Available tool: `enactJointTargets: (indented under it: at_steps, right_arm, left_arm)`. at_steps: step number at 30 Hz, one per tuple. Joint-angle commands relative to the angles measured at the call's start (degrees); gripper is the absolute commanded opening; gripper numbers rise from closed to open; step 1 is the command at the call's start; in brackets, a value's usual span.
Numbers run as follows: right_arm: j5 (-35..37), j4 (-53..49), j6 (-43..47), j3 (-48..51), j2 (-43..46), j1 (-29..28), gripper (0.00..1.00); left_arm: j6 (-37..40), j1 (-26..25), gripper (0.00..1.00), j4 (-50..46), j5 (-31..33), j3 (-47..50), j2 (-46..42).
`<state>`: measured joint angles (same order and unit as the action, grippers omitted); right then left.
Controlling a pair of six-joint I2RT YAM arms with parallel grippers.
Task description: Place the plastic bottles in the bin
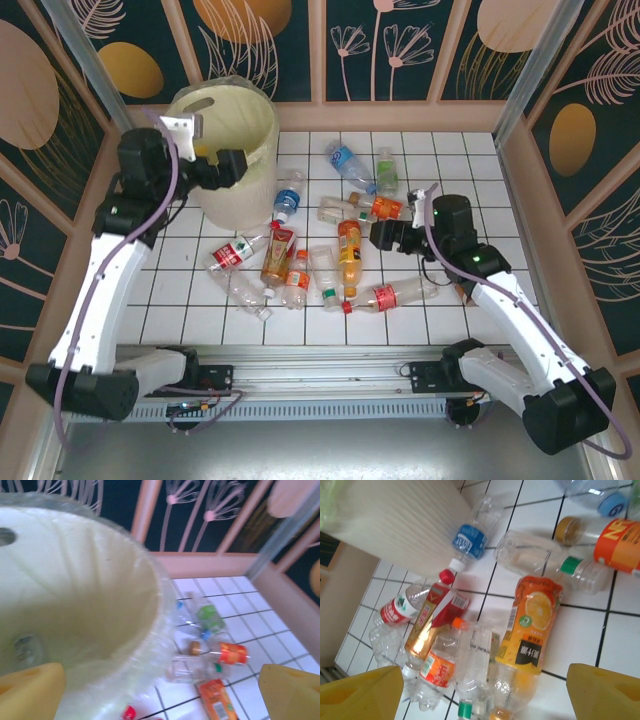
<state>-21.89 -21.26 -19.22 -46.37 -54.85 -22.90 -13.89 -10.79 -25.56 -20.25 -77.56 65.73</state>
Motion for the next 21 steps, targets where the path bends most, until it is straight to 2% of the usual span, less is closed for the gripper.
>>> enactJointTargets:
  at_steps: [1,11,16,21]
  right_arm:
    - [1.1,-1.2,-1.2,1.8,-1.0,-3.7,0.84]
    - [11.6,2.4,-9.1,3.3,-7.8,-19.5,0.68]
    - [16.2,4.0,-13.5,2.5,-13.3,-26.2,0.62]
    - [20.7,4.1,-16.8,1.1,-20.0,-30.6,0.59]
  left_arm:
    - [-1.4,-1.2,0.99,6.6,-8.1,3.2,-5.4]
    - [-7.3,-5.0,0.99,11.8,-25.6,14.6,-12.5]
    - [-8.0,-5.4,0.99,12.2,-28.3,17.4,-13.4]
    - [-8.2,-5.4,0.99,12.9,-27.5,18.1,-13.3]
